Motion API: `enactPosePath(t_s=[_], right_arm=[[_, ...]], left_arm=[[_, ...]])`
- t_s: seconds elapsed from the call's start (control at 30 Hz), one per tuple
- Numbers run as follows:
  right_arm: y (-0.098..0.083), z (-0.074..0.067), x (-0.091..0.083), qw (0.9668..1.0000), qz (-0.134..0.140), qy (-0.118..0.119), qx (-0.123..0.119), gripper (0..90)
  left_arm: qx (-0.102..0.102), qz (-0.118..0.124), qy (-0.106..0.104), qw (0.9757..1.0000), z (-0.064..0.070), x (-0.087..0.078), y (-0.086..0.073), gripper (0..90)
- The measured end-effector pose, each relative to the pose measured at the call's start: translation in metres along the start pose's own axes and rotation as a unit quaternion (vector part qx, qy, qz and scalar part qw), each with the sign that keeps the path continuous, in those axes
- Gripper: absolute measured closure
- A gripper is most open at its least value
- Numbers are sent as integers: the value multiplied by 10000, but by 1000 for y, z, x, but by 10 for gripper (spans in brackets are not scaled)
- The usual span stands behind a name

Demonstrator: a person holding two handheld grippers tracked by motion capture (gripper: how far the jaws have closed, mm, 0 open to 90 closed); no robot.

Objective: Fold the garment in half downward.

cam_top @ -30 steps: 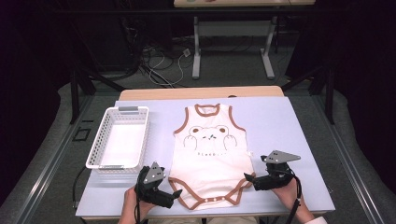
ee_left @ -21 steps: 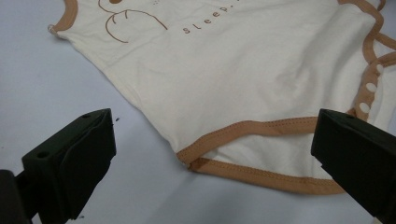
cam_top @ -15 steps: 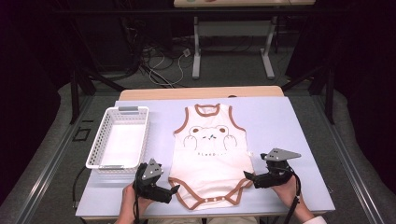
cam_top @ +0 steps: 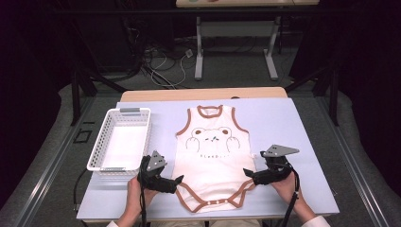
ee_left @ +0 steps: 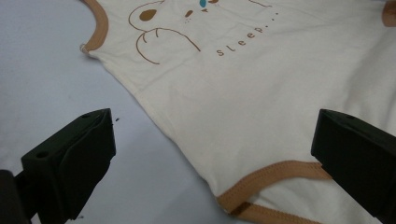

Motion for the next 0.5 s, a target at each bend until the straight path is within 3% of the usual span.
enactPosePath(t_s=[0.5], right_arm=[[14, 11, 11, 10000, -6, 29, 11, 23]], left_arm=[[-57, -53, 75, 9999, -7, 22, 12, 0]])
Point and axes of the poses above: each handheld gripper's, and its own axes: x roughly forward along the jaws, y roughly out of its top, z roughly to its right, the point moved 2 cm from there along x, roughly forward along the jaws, and after that the axes turned 12 degrees about y, right-handed, at the moved point
